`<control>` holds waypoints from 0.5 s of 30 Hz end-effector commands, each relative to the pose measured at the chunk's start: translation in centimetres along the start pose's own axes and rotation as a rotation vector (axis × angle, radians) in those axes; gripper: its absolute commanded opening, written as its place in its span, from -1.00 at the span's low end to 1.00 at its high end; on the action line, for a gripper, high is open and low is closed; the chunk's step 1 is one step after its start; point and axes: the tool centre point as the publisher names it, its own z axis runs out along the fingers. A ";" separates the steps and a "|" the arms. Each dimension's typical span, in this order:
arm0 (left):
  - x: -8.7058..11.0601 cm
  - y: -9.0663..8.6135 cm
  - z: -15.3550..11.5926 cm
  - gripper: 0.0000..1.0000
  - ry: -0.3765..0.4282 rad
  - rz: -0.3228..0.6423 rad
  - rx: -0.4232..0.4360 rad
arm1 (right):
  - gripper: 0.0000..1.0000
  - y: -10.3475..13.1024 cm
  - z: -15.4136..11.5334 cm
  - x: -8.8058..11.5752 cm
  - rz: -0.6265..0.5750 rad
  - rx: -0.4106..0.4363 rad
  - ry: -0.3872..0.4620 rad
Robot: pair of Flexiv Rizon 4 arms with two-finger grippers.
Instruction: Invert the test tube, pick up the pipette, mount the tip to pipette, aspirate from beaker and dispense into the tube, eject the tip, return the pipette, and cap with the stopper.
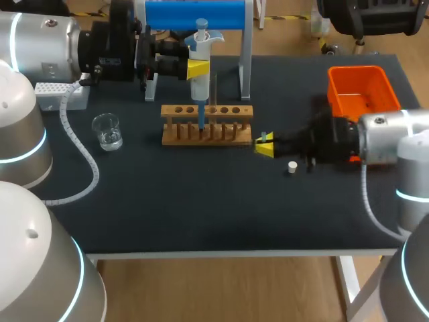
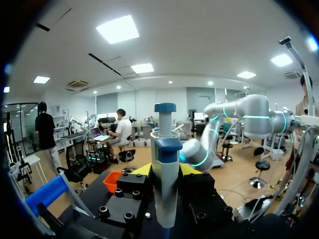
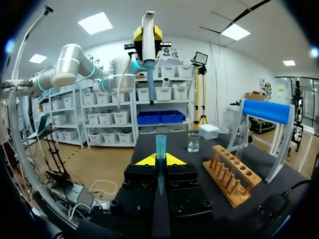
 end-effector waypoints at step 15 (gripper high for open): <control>0.0 0.0 -0.1 -1.00 0.002 0.001 0.000 | -1.00 -0.4 2.9 1.3 0.005 -0.018 0.052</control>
